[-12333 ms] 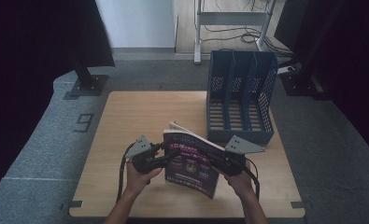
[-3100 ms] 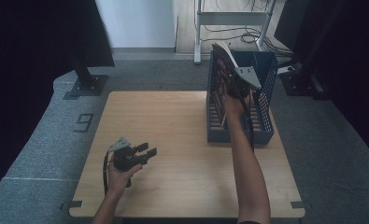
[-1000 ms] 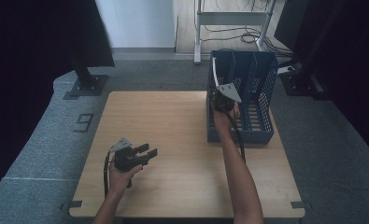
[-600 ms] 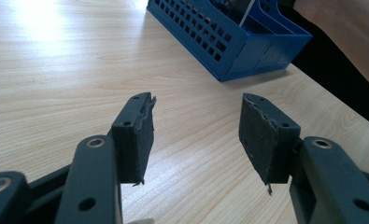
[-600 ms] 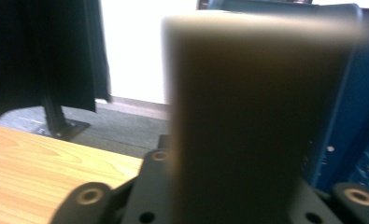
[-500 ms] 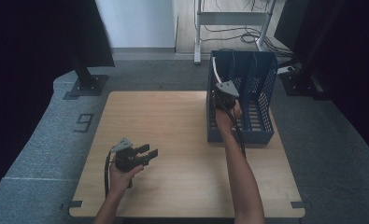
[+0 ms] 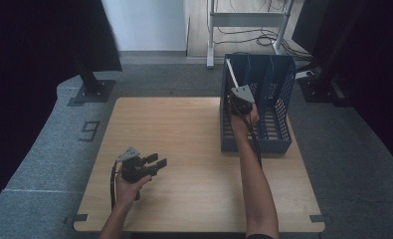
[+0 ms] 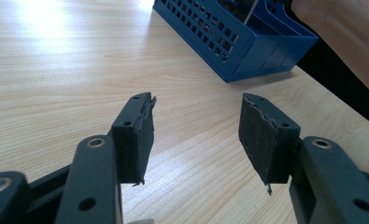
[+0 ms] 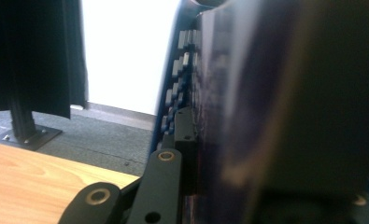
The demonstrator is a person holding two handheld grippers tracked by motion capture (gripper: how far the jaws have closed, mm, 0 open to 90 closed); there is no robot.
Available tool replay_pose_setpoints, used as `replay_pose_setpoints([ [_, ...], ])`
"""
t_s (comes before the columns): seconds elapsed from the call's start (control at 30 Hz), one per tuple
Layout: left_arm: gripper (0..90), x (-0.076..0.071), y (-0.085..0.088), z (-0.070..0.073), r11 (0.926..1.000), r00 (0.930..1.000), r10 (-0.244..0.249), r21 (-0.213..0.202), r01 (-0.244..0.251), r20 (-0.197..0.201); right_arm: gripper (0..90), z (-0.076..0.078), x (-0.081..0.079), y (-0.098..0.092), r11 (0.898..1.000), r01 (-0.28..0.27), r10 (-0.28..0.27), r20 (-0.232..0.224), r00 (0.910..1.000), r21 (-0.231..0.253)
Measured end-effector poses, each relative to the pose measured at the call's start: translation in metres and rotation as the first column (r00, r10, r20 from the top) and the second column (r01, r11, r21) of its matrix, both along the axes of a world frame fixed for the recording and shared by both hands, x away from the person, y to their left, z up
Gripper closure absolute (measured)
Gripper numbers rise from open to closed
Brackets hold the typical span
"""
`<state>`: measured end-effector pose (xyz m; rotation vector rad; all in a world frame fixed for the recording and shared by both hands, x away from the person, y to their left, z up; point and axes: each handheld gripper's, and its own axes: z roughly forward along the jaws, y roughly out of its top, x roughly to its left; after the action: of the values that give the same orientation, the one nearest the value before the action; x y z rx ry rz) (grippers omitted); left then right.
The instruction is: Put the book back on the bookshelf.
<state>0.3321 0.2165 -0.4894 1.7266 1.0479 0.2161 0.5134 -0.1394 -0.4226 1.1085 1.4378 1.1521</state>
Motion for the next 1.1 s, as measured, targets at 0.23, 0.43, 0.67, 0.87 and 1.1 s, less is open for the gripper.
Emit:
replay_pose_setpoints([
  [0.23,45.0,-0.002,-0.001,0.003,1.0,0.9999,-0.008,-0.002,0.008,0.007,74.0,0.0,-0.003,0.005,0.998,-0.065,0.065,0.004,0.9979,-0.01],
  [0.43,44.9,-0.002,-0.002,0.002,1.0,0.9999,-0.01,0.001,0.01,0.005,65.7,0.002,-0.006,0.003,0.995,-0.102,0.102,-0.017,0.9947,-0.013],
  [0.67,44.9,-0.002,-0.002,0.002,0.9999,0.9999,-0.012,0.002,0.012,0.004,56.6,0.004,-0.008,0.003,0.991,-0.134,0.135,-0.023,0.9906,0.025],
  [0.87,44.9,-0.002,-0.003,0.002,0.9999,0.9999,-0.014,0.004,0.014,0.002,49.4,0.006,-0.01,0.0,0.986,-0.154,0.156,-0.029,0.9873,0.062],
  [1.1,44.9,-0.002,-0.003,0.002,0.9999,0.9999,-0.016,0.004,0.016,-0.001,44.3,0.007,-0.012,-0.002,0.987,-0.147,0.149,-0.032,0.9883,0.068],
])
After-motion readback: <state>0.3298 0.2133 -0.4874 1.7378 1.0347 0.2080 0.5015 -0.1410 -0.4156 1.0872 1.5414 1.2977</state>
